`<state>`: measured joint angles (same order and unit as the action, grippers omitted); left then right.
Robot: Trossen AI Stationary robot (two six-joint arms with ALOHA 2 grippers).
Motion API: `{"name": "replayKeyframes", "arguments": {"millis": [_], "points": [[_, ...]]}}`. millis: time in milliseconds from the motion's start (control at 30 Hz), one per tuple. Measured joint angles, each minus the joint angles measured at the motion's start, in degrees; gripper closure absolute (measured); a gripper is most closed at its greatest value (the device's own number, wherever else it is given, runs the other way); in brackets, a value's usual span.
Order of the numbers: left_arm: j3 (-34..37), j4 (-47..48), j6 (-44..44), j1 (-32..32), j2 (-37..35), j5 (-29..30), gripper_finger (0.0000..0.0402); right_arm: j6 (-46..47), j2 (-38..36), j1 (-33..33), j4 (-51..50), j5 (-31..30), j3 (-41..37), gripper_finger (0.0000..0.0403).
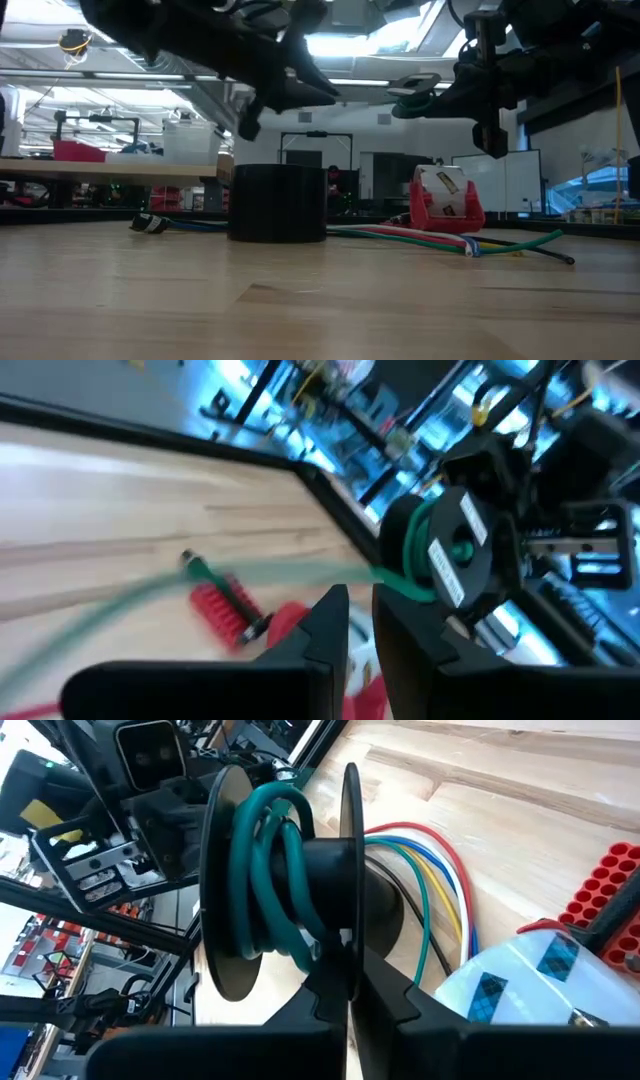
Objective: Coil cords
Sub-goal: Coil the green wire into the spool
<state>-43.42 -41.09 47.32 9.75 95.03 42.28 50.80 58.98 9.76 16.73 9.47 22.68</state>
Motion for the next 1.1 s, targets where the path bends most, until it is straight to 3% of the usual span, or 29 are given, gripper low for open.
{"name": "replayKeyframes", "arguments": {"millis": [200,333,533,600,800,1100], "points": [[0.0,-9.2,-0.8,-2.1,5.7,-1.1,0.0359,1.4,0.0,0.0,0.1,0.0,0.0,0.04],[-0.1,-9.7,1.0,-2.9,5.7,-5.9,0.0359,1.4,0.0,0.0,0.1,0.0,0.0,0.04],[-0.1,-10.3,4.3,-3.9,5.6,-6.4,0.0359,1.3,0.0,0.0,0.2,0.0,0.0,0.04],[0.0,-9.3,6.1,-4.7,5.6,-9.8,0.0359,1.2,0.0,0.0,0.2,0.0,0.0,0.04],[0.0,-7.0,6.3,-6.9,5.6,-27.0,0.0359,0.0,0.0,0.0,0.2,0.0,0.0,0.04],[-0.4,-8.9,6.7,-7.1,5.6,-33.4,0.0359,-0.1,0.0,0.0,0.3,0.0,0.0,0.04]]}}
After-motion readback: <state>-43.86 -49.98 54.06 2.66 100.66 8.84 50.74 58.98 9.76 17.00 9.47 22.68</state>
